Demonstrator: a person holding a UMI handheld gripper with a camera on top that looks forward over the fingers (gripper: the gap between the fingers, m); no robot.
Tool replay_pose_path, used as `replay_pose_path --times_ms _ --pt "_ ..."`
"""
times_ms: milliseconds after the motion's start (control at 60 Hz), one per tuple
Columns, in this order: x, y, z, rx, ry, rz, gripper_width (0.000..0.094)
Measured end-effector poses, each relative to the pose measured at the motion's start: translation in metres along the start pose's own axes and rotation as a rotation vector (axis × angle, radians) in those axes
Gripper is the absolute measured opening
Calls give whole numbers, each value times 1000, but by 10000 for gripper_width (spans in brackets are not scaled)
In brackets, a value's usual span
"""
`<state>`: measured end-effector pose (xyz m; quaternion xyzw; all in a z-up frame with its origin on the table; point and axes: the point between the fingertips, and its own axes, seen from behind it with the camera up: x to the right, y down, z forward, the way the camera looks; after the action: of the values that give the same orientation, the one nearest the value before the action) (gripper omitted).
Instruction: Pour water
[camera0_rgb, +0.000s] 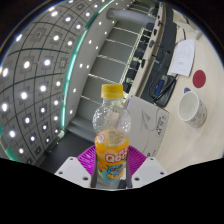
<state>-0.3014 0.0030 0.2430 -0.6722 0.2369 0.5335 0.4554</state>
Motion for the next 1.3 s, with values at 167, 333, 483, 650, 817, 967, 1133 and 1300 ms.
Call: replay_pose_path --times_ms 167,333,483,650,817,967,1133,1300 --pt "27 -37 33 44 -55 465 400" --pt "58 -46 49 76 -76 768 401" --pt "86 -47 54 96 -61 909 400" --pt "88 -40 54 53 -26 836 401" --pt "74 -54 45 -20 58 381 402" --pt "54 -121 32 12 111 -158 403" --pt "74 -206 16 66 227 -675 402" --pt "150 -262 7 34 395 -1047 402"
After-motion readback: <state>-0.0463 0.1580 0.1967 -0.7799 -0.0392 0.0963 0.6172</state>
